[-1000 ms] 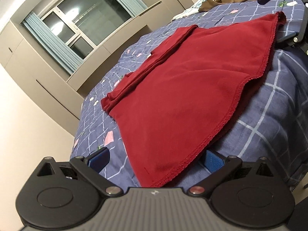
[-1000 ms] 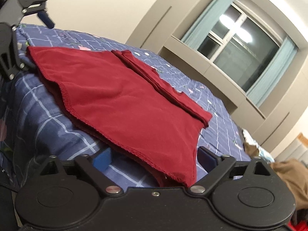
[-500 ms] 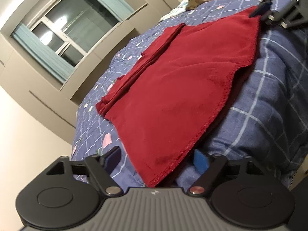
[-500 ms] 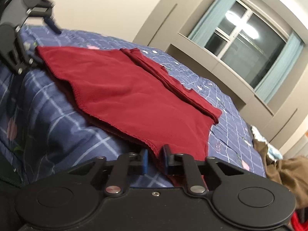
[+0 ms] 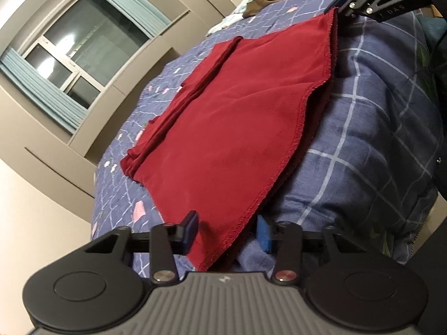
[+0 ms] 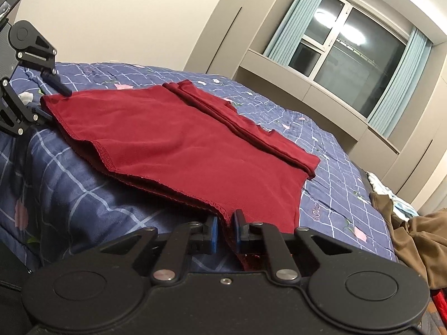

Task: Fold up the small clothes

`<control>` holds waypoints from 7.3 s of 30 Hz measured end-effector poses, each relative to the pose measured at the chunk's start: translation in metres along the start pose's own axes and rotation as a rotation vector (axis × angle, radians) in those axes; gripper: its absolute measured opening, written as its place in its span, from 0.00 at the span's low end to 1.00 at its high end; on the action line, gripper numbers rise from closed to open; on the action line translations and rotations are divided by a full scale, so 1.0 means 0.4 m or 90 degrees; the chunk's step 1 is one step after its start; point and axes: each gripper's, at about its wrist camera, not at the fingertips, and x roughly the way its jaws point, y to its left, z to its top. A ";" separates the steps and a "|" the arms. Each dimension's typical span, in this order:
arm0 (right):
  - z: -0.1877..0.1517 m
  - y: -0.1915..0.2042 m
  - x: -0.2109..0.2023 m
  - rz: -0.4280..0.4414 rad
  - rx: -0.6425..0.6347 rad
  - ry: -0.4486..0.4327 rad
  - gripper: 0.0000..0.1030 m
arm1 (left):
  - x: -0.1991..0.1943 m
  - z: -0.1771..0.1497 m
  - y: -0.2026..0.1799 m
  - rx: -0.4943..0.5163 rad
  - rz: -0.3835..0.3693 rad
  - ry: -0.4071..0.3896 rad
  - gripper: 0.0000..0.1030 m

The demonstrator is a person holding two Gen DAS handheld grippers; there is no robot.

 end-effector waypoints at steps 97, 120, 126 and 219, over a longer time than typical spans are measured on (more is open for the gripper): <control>0.412 -0.471 0.847 -0.089 -0.176 -0.009 0.11 | 0.649 0.366 0.675 -0.122 0.090 -0.060 0.05; 0.317 -0.403 1.102 -0.071 -0.152 0.070 0.11 | 0.928 0.278 0.682 -0.236 0.014 0.040 0.07; 0.321 -0.417 1.131 -0.084 -0.140 0.085 0.11 | 0.944 0.275 0.708 -0.276 0.002 0.057 0.16; 0.130 -0.291 0.661 -0.307 0.120 0.173 0.99 | 0.494 0.010 0.482 -0.707 0.089 0.227 0.99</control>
